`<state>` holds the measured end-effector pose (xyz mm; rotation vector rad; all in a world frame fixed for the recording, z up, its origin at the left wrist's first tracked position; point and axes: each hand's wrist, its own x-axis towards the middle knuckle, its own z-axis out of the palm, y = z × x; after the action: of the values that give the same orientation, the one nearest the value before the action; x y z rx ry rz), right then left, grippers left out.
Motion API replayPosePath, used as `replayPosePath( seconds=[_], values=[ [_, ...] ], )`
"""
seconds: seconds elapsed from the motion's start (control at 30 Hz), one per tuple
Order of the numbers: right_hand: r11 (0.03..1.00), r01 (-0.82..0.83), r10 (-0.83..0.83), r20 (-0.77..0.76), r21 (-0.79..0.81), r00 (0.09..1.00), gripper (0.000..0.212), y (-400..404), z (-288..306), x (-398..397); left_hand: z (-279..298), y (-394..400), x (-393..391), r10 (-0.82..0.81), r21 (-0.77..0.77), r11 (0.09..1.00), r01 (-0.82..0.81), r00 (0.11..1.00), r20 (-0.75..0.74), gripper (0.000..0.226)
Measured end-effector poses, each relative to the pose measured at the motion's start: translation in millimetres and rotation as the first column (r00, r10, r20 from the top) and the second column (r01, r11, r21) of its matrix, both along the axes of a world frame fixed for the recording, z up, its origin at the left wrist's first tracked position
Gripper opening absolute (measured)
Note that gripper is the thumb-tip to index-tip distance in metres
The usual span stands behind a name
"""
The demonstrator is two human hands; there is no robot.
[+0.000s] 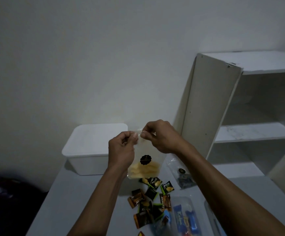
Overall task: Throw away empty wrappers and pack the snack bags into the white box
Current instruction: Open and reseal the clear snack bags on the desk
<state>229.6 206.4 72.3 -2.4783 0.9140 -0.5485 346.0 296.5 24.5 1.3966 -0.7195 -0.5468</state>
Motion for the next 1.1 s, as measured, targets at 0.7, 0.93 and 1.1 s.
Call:
replayPosePath(
  seconds=[0.7, 0.93, 1.1],
  values=[
    [0.995, -0.093, 0.093, 0.004, 0.026, 0.996, 0.013, -43.3, 5.6, -20.8, 3.4, -27.5, -14.2, -0.036, -0.031, 0.999, 0.038, 0.997, 0.065, 0.008],
    [0.993, -0.096, 0.096, 0.003, 0.07, 0.995, 0.011, -52.9, 1.9, -22.4, -2.3, -36.8, -16.2, 0.034, -0.048, 0.998, -0.033, 0.999, 0.026, 0.006],
    [0.986, -0.137, 0.138, 0.002, 0.095, 0.99, 0.009, -60.0, 2.1, -26.3, -3.1, -38.9, -13.7, -0.001, -0.034, 0.999, 0.002, 1.0, 0.026, 0.006]
  ],
)
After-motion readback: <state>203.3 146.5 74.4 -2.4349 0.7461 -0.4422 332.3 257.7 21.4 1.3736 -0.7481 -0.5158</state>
